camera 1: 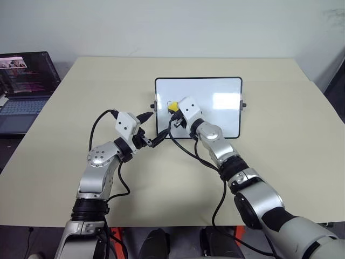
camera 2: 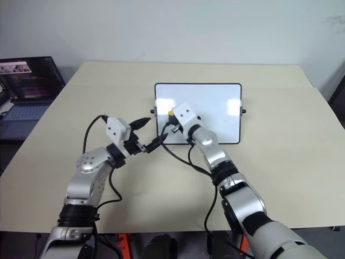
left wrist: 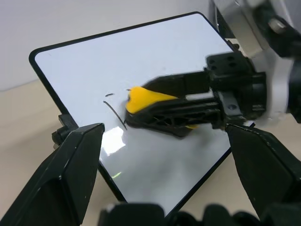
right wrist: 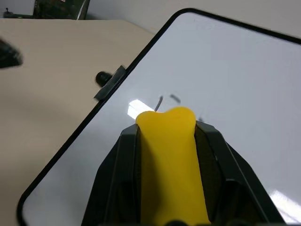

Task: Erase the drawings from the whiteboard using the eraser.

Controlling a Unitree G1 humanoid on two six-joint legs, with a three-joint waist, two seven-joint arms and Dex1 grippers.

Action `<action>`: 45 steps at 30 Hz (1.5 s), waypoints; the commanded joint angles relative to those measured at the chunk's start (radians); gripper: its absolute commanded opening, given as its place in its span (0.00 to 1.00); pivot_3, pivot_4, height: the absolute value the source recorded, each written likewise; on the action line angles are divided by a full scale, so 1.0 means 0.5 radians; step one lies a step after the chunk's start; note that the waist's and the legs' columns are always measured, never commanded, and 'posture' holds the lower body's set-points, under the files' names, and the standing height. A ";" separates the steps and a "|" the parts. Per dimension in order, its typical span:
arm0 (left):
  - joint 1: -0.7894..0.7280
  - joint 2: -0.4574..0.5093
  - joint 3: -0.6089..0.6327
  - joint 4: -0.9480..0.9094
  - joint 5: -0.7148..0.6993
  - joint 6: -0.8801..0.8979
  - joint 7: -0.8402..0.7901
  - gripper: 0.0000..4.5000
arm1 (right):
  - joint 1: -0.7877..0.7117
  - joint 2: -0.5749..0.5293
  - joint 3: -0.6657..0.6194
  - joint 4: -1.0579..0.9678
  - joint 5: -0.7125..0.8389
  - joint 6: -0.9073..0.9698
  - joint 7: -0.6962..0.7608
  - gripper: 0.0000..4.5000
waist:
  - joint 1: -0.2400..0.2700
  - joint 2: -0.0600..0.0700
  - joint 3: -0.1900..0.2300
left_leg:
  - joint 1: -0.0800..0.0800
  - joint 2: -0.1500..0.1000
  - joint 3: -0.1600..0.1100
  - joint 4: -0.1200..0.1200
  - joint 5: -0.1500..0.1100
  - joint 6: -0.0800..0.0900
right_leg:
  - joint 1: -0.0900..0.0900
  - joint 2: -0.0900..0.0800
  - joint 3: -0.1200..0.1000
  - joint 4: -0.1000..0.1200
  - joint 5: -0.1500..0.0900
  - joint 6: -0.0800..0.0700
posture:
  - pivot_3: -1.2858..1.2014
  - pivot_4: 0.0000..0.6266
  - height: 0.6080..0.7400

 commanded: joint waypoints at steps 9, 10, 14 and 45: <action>-0.016 -0.011 0.019 -0.106 -0.030 -0.010 0.029 1.00 | 0.255 -0.199 -0.018 -0.380 -0.019 0.270 0.067 0.28 | 0.007 0.000 0.000 | 0.002 -0.001 -0.001 0.002 0.000 0.000 | 0.002 0.000 -0.001 0.002 0.000 0.000 | 0.52 0.24 1.00; -0.019 -0.011 0.018 -0.104 -0.030 -0.009 0.027 1.00 | 0.250 -0.203 -0.021 -0.382 -0.018 0.275 0.063 0.28 | 0.007 0.000 0.000 | 0.002 -0.001 -0.002 0.002 0.000 0.000 | 0.003 0.000 -0.002 0.002 0.000 0.000 | 0.52 0.24 1.00; -0.044 -0.016 0.012 -0.092 -0.029 -0.005 0.021 1.00 | 0.162 -0.176 -0.038 -0.404 0.001 0.292 0.042 0.28 | 0.007 -0.001 0.000 | 0.002 -0.001 -0.001 0.002 0.000 0.000 | 0.003 0.000 -0.002 0.002 0.000 0.000 | 0.52 0.24 1.00; 0.006 -0.019 0.029 -0.123 -0.019 -0.020 0.035 1.00 | -0.580 0.021 0.033 0.558 -0.174 -0.180 -0.235 0.28 | -0.007 0.001 0.000 | 0.000 0.000 0.001 -0.002 0.001 -0.001 | -0.002 0.000 0.000 -0.001 0.001 -0.001 | 0.52 0.24 1.00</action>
